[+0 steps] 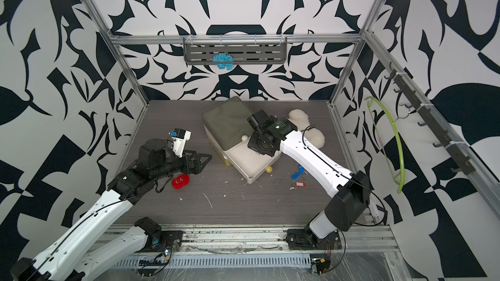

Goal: Take the keys out of the drawer
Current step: Pick up the key from the drawer.

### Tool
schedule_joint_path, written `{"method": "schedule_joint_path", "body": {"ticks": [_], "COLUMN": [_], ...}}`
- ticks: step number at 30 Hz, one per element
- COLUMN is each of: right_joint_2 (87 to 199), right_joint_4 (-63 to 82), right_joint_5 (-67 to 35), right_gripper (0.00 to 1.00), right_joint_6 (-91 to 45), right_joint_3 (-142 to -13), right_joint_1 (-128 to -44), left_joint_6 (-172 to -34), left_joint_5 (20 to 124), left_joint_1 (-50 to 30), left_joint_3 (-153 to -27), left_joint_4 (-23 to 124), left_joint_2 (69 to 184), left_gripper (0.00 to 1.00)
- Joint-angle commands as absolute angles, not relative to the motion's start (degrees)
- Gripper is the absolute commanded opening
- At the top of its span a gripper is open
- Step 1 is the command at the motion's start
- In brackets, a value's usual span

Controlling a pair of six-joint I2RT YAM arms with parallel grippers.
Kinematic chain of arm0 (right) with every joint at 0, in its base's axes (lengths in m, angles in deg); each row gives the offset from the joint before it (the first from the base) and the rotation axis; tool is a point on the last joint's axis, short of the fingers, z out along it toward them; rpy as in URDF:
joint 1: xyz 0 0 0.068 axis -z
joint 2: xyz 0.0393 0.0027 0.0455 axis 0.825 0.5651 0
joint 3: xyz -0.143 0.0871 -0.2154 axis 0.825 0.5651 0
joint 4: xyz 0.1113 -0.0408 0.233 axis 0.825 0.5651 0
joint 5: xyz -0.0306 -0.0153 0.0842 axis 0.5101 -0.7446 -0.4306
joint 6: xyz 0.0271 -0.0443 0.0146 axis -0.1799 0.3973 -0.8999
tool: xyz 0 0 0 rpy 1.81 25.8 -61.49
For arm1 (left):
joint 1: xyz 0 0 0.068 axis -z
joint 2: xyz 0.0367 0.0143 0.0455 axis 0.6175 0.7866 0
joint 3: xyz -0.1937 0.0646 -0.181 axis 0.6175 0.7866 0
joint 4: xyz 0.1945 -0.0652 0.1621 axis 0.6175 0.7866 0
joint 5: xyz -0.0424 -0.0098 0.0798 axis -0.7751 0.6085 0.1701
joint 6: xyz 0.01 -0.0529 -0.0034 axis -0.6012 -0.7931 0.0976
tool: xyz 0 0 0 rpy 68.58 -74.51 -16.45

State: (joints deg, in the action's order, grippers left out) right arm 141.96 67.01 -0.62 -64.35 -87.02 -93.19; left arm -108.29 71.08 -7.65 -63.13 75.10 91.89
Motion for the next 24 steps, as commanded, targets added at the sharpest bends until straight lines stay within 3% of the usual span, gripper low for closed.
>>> {"method": "schedule_joint_path", "body": {"ticks": [1,15,24], "right_joint_2": [138.18,126.71,116.44], "right_joint_4": [66.42,67.24,68.64], "right_joint_5": [1.15,5.32,4.08], "right_gripper": [0.0,0.0,0.0], "right_joint_6": [-65.51,-69.28,-73.77], "right_joint_3": [-87.49,-78.65,-68.72], "right_joint_1": [-93.03,-91.61,-84.47], "left_joint_6": [-110.89,-112.47,-110.76], "left_joint_5": [67.16,63.52,61.88], "left_joint_1": [-7.9,-7.9,-7.85], "left_joint_3": [-61.73,-60.41,-55.73], "left_joint_4": [71.99,71.11,65.31], "left_joint_2": [92.3,92.58,89.6], "left_gripper": [0.99,0.99,0.99]}}
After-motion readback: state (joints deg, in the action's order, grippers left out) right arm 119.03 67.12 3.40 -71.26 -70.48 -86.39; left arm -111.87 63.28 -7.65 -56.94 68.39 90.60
